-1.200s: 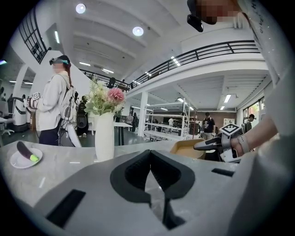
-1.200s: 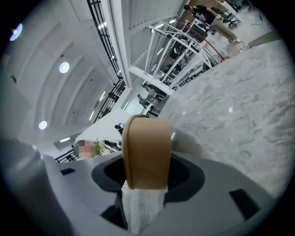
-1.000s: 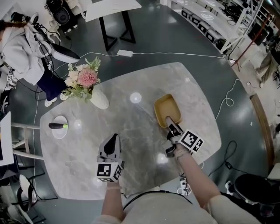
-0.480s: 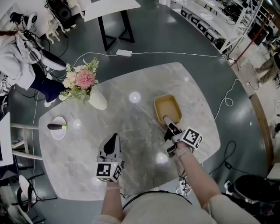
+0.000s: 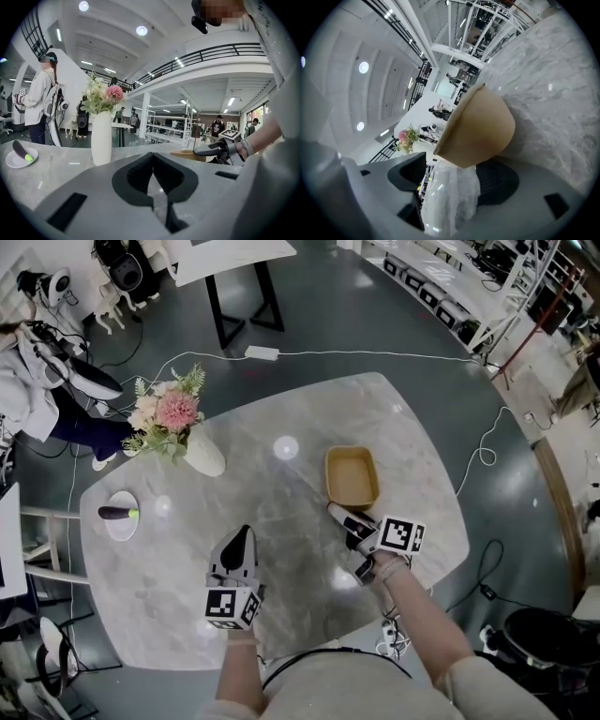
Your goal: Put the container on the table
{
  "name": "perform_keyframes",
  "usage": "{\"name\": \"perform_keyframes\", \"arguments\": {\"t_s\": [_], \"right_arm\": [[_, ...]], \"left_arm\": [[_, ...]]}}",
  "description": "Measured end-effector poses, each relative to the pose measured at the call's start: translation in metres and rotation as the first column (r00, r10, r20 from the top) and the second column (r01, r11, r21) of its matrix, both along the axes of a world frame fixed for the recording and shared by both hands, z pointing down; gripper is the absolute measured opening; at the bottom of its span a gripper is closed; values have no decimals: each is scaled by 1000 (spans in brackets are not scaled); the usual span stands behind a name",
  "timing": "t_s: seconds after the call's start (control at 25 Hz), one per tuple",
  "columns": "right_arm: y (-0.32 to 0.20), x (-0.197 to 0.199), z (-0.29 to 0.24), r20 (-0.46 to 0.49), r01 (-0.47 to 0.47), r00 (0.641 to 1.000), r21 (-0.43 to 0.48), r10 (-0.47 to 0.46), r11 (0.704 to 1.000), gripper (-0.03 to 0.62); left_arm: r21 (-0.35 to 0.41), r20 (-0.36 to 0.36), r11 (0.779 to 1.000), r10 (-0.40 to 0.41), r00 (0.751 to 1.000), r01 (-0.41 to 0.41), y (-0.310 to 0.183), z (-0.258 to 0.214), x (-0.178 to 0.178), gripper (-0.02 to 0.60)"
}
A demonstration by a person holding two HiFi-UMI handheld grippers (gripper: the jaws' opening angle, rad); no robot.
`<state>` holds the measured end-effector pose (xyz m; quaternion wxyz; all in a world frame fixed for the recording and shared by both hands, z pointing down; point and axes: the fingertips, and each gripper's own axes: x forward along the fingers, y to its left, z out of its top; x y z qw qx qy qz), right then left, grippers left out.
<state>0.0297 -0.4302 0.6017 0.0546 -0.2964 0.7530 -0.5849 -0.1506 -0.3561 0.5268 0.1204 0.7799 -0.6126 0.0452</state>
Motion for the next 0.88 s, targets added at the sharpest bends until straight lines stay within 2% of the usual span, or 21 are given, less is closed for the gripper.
{"name": "perform_keyframes", "arguments": {"t_s": [0.36,0.88], "right_arm": [[15,-14,12,-35,69,997,-21,-70,997,328],[36,-20,29,5,53,999,-149,-52,987,322]], "left_arm": [[5,-5,1000,-6,1000,6,0,-1,1,5],[10,-11,1000,-10,1000,10,1,-2,-1,5]]}}
